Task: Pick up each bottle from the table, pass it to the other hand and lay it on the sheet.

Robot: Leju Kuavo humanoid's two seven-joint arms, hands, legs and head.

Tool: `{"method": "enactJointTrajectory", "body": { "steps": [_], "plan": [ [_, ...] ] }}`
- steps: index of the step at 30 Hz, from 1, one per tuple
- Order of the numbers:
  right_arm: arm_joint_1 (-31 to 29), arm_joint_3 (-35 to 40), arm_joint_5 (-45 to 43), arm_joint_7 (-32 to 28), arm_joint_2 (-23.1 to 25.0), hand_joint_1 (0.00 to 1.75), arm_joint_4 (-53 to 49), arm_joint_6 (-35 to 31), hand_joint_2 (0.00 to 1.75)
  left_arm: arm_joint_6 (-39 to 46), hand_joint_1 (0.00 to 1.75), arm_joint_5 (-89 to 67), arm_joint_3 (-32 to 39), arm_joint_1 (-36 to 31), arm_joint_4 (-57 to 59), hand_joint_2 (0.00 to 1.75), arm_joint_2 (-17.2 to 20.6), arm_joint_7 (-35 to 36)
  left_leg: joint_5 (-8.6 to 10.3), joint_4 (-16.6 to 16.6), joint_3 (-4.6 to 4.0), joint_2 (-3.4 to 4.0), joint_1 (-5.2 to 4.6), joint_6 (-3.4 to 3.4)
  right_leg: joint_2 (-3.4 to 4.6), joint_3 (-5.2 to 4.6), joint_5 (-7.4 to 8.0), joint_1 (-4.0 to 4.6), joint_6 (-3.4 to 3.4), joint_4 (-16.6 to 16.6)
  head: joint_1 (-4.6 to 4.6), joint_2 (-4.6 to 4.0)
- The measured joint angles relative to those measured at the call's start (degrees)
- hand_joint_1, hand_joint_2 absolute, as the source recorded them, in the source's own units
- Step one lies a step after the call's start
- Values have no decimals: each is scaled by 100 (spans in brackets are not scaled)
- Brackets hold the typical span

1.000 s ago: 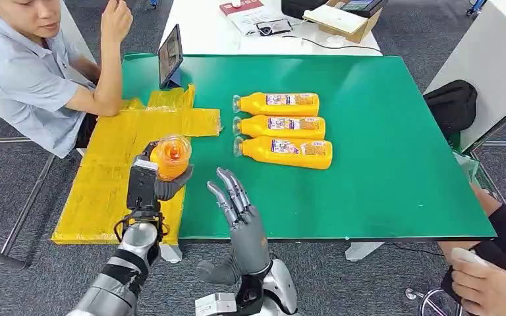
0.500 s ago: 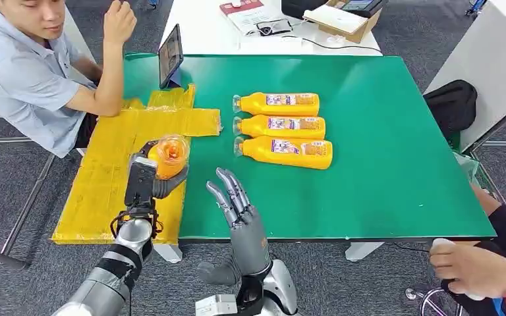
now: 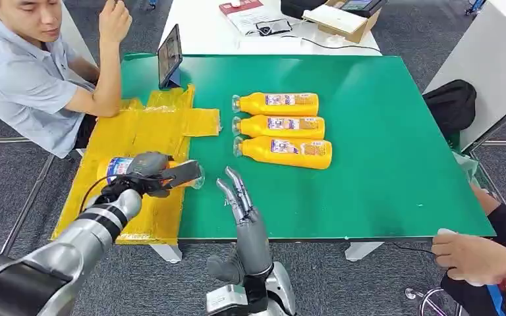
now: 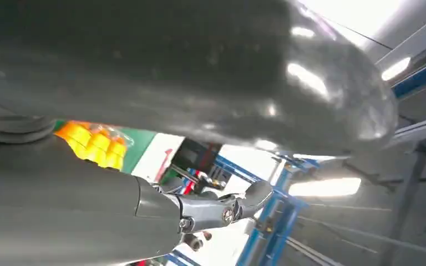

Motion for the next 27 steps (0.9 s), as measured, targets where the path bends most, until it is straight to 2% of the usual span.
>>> {"method": "enactJointTrajectory", "body": {
  "steps": [5,7,8,14,19,22,27],
  "plan": [
    [-113,162,-339,0,-63,0,85,0,0,-271,141,138,-57,-215,297,175,31,96,0,0,0,1,0,0,0,0,0,0,0,0,-2,0],
    [-159,210,-474,0,-83,0,127,2,0,-369,14,208,-57,-241,356,175,46,87,0,0,0,1,0,0,0,0,0,0,0,0,-2,0],
    [-186,238,-529,0,-94,0,144,9,0,-452,0,249,-57,-258,378,175,50,43,0,0,1,1,0,0,0,0,0,0,0,1,0,0],
    [-285,315,-668,0,-122,0,301,68,0,-812,0,580,-9,-268,511,175,29,-157,1,0,0,-1,1,0,-2,-2,0,1,0,1,0,0],
    [-366,404,-782,0,-140,0,463,101,0,-1285,0,1489,436,-231,513,175,-37,-921,0,0,0,-8,-1,0,-5,2,-1,-1,0,1,-2,0],
    [-384,457,-865,2,-159,0,549,61,0,-1182,0,1768,770,-113,491,175,-129,-1279,0,1,0,-9,-2,0,-7,2,-1,-1,0,0,0,0],
    [-408,525,-850,0,-175,0,629,13,0,-843,0,1757,962,37,395,175,-245,-1347,0,1,0,-9,-1,0,-7,2,-1,0,0,0,0,0]
  ]
}}
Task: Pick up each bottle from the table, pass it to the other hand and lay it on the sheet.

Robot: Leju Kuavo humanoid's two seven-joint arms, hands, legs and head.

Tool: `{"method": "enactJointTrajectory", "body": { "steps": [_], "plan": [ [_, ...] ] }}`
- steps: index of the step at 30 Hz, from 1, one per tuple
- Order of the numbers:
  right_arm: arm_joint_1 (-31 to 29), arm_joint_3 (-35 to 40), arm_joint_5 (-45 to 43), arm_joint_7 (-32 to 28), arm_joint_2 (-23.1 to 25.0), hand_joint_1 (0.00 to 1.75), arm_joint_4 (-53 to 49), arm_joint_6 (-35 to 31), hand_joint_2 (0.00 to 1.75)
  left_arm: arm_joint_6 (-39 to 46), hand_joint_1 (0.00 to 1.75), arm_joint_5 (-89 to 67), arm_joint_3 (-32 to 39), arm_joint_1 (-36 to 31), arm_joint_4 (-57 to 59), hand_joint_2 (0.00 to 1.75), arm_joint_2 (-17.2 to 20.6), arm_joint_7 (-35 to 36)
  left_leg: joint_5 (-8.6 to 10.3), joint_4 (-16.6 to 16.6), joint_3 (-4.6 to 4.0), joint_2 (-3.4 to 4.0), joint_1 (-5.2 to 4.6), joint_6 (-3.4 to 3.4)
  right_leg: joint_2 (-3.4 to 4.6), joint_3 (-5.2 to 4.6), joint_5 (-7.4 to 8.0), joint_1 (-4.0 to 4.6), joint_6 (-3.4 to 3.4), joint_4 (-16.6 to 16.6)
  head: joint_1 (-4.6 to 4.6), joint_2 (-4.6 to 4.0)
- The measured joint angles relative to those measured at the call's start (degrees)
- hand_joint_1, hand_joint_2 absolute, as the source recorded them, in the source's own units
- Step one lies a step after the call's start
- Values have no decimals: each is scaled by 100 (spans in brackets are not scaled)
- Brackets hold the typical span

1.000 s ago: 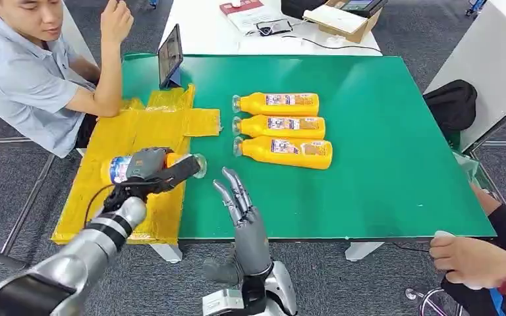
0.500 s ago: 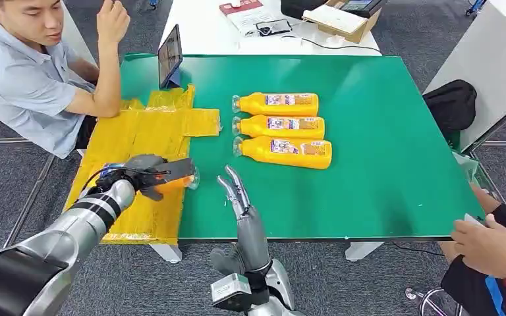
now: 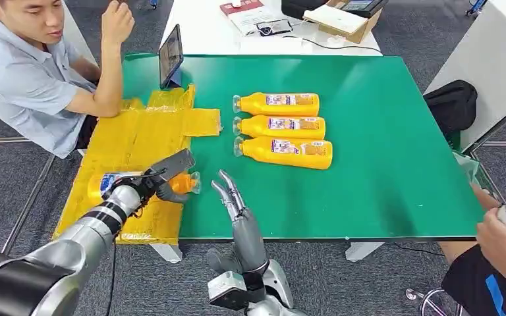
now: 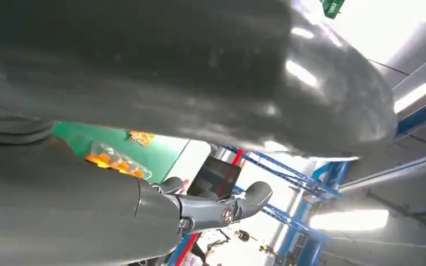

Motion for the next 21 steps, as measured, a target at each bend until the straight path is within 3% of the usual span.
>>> {"method": "enactJointTrajectory", "body": {
  "steps": [5,9,12,13,16,21],
  "plan": [
    [0,24,20,0,-13,0,44,-4,0,210,0,462,206,211,-164,175,-66,-571,0,0,0,2,1,0,1,-3,0,0,0,0,-2,0],
    [16,15,497,0,-44,0,57,-11,0,600,0,1617,810,669,-930,175,-233,-1713,-1,1,0,4,0,0,3,-4,0,0,0,0,0,0],
    [36,-20,743,0,-55,0,57,-11,0,831,0,1753,1032,909,-1557,175,-332,-1799,-2,1,-2,-1,0,0,-1,-4,-2,-1,0,-2,0,0],
    [43,-30,840,2,-59,0,59,-11,175,911,0,1805,1082,984,-1741,175,-352,-1851,-2,0,-2,-1,0,0,-1,-4,-2,-1,0,-2,0,0],
    [64,-204,1305,4,-63,0,83,-11,175,1362,0,2134,1220,1286,-2412,175,-435,-2087,-3,0,-1,4,0,1,4,-6,-2,0,0,-2,-2,0],
    [127,-750,1946,733,-317,0,81,471,175,968,0,4194,1484,2069,-4034,175,-542,-1636,-3,0,-1,7,-1,1,5,-5,-2,-1,0,-3,-2,0]
  ]
}}
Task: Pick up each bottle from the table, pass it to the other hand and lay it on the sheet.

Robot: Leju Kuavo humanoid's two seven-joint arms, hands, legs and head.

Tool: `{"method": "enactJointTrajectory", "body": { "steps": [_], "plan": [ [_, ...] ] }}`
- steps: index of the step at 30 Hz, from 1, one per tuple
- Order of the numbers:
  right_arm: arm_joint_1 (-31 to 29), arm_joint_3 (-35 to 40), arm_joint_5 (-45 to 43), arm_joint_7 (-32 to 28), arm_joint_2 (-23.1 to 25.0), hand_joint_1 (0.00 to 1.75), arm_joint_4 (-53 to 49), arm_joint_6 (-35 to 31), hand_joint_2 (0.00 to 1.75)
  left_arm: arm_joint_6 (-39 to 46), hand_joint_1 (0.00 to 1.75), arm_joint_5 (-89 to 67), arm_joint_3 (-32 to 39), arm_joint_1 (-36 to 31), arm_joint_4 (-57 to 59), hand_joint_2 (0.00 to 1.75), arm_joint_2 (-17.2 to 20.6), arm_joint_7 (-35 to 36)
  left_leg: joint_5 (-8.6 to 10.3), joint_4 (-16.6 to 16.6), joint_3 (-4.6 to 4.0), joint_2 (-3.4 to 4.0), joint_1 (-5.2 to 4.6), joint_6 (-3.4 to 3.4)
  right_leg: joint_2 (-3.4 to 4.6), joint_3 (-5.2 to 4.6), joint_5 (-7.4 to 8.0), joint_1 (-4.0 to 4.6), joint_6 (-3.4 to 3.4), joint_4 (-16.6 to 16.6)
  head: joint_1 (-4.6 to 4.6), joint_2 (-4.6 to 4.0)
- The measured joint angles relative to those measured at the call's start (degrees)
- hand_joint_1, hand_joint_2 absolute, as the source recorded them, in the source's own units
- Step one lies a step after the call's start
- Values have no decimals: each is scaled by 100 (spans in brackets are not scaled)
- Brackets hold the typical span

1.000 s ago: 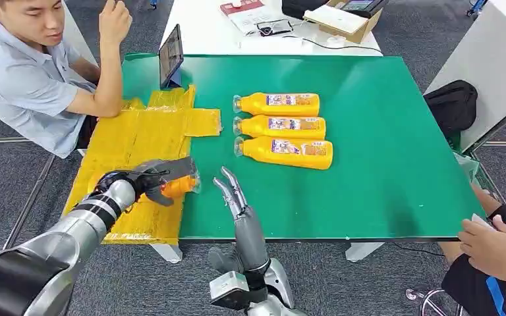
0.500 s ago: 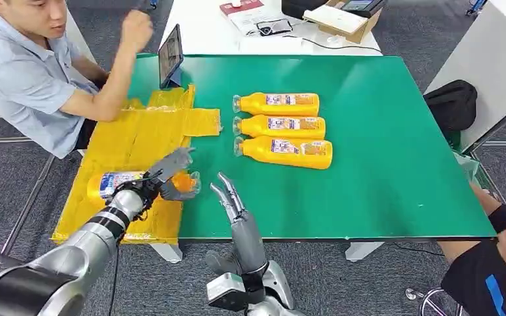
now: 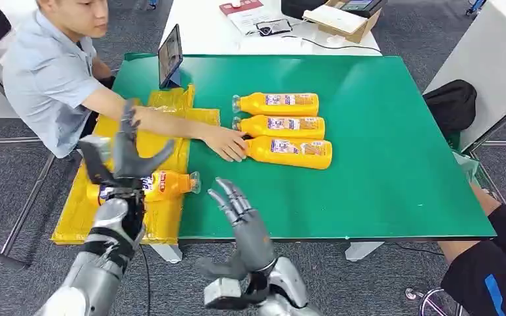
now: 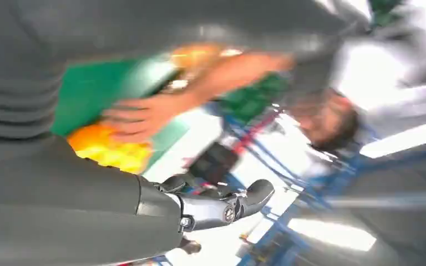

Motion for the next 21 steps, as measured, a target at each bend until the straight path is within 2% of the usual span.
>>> {"method": "enactJointTrajectory", "body": {
  "steps": [4,10,15,21],
  "plan": [
    [145,-741,691,671,-466,0,-114,531,175,-218,0,807,135,837,-1118,175,-13,430,-4,0,-1,-6,-9,5,-4,2,-2,-6,2,-3,-2,0],
    [15,-1770,1565,1459,-992,0,318,961,175,543,0,-64,63,1772,-1994,175,-22,406,-9,0,-7,-6,-13,11,-5,0,-2,-7,3,-6,0,0],
    [-691,-2063,2085,1627,-1134,0,1400,952,175,818,0,-468,-156,2034,-2344,175,-57,303,-3,1,-5,-5,-11,10,-4,0,3,-6,5,-5,0,0],
    [-1407,-2073,2257,1728,-994,0,2508,954,175,938,0,-695,-354,2007,-2374,175,-68,314,3,1,-4,-4,-8,11,-4,-1,3,-3,5,-1,0,0]
  ]
}}
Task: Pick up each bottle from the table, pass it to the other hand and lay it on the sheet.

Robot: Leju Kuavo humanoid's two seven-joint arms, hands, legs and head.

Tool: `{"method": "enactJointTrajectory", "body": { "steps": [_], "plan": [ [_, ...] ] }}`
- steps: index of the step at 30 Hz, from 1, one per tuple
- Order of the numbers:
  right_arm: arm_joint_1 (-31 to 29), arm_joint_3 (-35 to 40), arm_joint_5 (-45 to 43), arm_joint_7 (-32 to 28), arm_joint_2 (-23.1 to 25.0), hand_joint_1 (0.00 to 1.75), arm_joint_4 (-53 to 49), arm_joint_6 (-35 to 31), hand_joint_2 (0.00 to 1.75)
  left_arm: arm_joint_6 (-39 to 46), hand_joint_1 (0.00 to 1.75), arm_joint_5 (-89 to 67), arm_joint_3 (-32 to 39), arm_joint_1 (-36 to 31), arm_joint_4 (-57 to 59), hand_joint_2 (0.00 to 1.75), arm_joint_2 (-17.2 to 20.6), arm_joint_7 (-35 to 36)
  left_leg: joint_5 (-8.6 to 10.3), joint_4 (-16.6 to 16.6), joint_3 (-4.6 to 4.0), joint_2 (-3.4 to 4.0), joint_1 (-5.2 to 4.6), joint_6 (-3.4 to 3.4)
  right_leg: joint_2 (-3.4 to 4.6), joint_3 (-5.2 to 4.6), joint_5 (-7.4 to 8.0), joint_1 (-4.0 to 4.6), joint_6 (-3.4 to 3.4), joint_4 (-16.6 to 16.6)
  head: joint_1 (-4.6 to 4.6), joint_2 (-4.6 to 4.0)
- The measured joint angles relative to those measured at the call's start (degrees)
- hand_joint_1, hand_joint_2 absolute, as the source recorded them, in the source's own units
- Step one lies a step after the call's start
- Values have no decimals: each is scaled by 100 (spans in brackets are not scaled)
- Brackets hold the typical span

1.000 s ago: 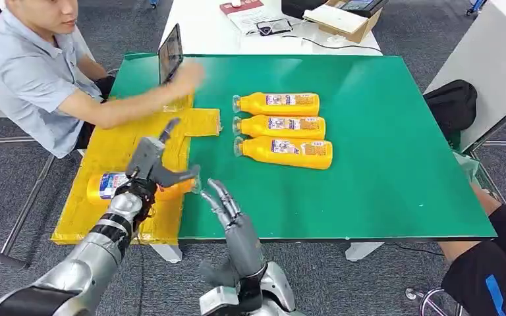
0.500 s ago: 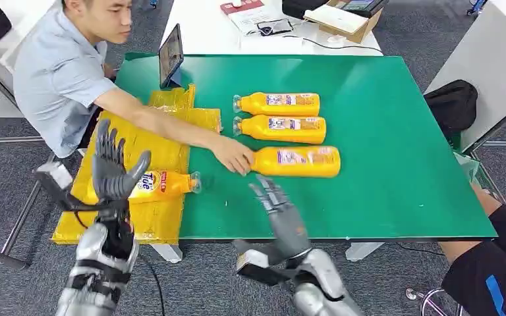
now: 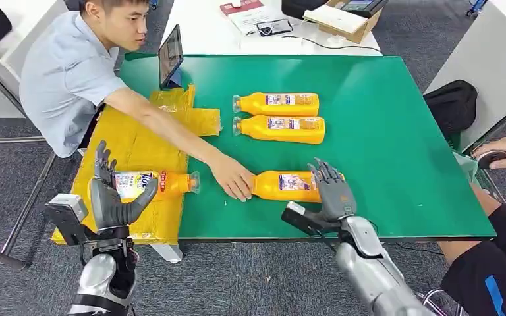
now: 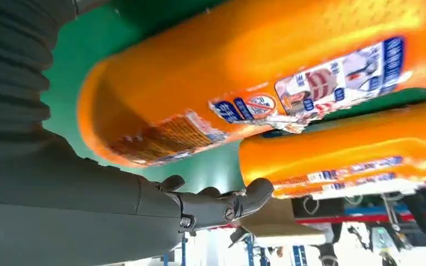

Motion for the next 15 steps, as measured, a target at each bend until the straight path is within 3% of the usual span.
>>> {"method": "enactJointTrajectory", "body": {
  "steps": [11,12,13,15],
  "plan": [
    [-652,48,208,186,291,0,1048,53,175,-53,0,7,-129,-242,287,175,-26,17,-1,0,-2,-2,-1,1,-1,0,-1,-2,0,0,0,0],
    [-731,50,212,254,317,26,1138,173,175,-63,0,4,-144,-272,324,175,-28,17,-1,0,-2,-1,-2,1,-1,0,0,-2,0,0,0,0],
    [-841,72,247,358,348,159,1272,360,175,-72,0,-2,-155,-315,387,175,-33,17,-1,0,-1,0,-2,1,1,0,0,-2,0,0,0,0],
    [-1054,149,354,615,381,168,1494,794,175,-87,0,-22,-175,-377,468,175,-33,17,-1,0,7,4,-1,1,2,5,1,-2,-1,-1,0,0]
  ]
}}
